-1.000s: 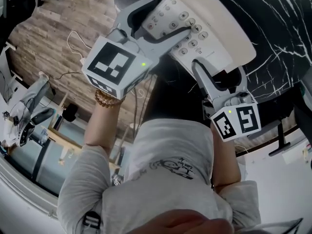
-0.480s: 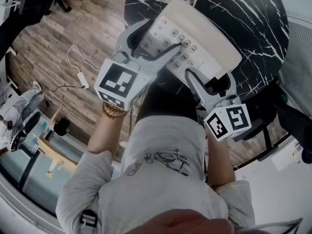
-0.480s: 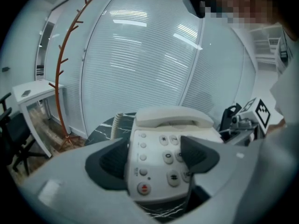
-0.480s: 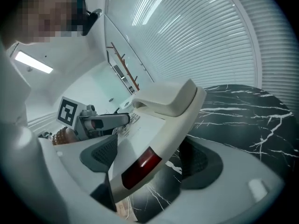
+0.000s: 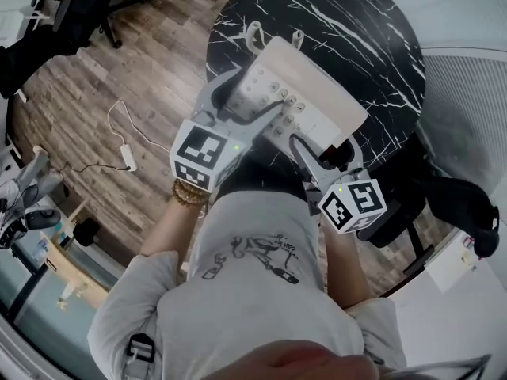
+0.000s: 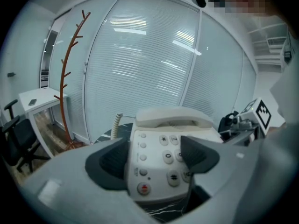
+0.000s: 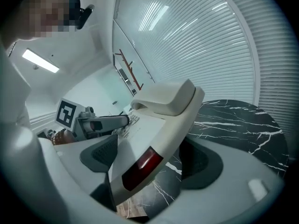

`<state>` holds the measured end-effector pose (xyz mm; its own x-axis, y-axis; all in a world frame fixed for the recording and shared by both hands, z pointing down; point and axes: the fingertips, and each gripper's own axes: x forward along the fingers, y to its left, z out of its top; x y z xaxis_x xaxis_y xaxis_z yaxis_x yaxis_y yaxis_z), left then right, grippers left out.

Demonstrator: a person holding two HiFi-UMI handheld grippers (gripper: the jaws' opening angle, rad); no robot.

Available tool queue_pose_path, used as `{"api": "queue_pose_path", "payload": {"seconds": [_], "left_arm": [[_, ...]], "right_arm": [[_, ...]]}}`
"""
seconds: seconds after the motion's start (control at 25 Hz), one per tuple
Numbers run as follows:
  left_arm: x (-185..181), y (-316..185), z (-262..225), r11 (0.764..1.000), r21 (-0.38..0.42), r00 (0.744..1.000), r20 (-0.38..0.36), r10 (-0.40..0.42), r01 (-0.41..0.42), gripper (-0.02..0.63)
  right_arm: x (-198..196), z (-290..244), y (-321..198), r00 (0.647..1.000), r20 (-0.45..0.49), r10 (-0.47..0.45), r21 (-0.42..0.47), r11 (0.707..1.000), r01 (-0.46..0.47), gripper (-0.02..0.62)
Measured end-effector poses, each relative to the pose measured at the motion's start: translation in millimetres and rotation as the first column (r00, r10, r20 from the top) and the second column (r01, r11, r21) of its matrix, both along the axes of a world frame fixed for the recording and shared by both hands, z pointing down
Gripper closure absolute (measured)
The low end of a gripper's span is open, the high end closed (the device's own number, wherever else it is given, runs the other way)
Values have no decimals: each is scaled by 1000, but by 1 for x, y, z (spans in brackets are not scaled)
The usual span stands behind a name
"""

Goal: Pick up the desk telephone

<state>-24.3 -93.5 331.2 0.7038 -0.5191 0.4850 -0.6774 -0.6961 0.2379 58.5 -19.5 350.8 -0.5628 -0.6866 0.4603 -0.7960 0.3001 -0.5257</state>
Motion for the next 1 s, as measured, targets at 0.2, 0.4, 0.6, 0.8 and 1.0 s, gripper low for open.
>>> {"api": "queue_pose_path", "payload": {"seconds": [0.2, 0.4, 0.6, 0.8, 1.0], "left_arm": [[-3, 16, -39, 999, 19, 1000, -4, -30, 30, 250], [-12, 27, -69, 994, 36, 995, -26, -100, 101, 250], [-19, 36, -102, 988, 57, 989, -46, -140, 143, 250], [-28, 41, -127, 979, 81, 982, -59, -182, 186, 250], [-34, 45, -151, 972, 99, 975, -83, -206, 214, 250]], "right_arm": [[-1, -38, 12, 1000, 4, -12, 23, 1000, 11, 186], [-5, -70, 15, 999, -6, -35, 67, 997, 35, 190], [-9, -103, 19, 999, -11, -53, 100, 994, 54, 192], [-15, -128, 18, 997, -18, -69, 132, 989, 71, 192], [-20, -153, 18, 997, -30, -76, 161, 984, 79, 192]]}}
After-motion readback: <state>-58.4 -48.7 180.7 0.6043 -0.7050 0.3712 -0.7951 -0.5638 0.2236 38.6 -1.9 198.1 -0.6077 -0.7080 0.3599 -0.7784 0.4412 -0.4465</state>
